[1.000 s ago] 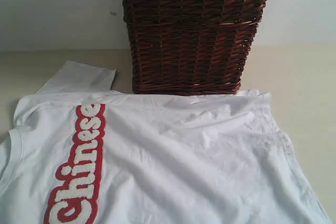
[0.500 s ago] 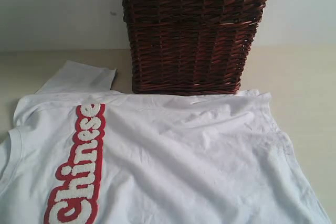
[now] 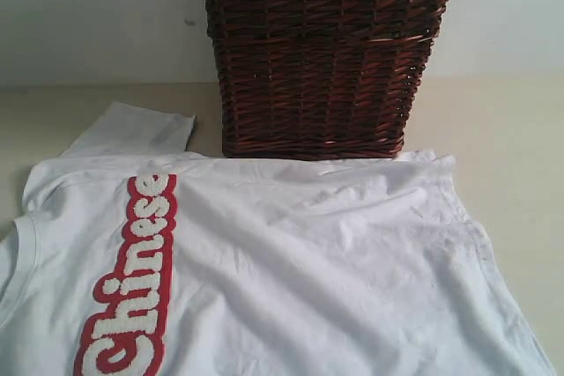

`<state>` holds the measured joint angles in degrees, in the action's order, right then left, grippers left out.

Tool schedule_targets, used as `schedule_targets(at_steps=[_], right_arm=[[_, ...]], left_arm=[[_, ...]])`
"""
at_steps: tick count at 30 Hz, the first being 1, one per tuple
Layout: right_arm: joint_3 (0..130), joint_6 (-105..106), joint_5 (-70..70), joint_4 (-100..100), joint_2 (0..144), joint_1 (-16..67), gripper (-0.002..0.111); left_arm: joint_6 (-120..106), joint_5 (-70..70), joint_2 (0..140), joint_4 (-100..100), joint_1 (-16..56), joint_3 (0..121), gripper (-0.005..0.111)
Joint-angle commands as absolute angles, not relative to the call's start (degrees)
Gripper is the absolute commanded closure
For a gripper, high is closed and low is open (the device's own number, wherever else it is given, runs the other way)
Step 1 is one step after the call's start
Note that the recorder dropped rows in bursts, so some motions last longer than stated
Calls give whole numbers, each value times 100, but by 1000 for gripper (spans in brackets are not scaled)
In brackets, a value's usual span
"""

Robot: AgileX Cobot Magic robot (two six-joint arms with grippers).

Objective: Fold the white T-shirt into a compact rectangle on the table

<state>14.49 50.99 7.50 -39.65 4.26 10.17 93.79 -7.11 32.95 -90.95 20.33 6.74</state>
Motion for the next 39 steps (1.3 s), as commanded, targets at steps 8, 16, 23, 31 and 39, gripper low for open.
schedule_targets(at_steps=[8, 16, 23, 31, 39], right_arm=[[1751, 5131, 2452, -3989, 3566, 1001, 60], [3470, 5080, 4713, -2643, 5920, 1001, 60], [4013, 4649, 3187, -2795, 7637, 1001, 60], [4240, 9241, 4545, -1698, 9309, 1001, 108], [4240, 7991, 3965, -938, 10182, 981, 108]], left_arm=[[9438, -712, 3268, -9092, 2057, 657, 107], [9438, -700, 3268, -9092, 2057, 657, 107], [9438, -682, 3268, -9092, 2057, 657, 107], [9438, -682, 3268, -9092, 2057, 657, 107], [9438, -682, 3268, -9092, 2057, 657, 107]])
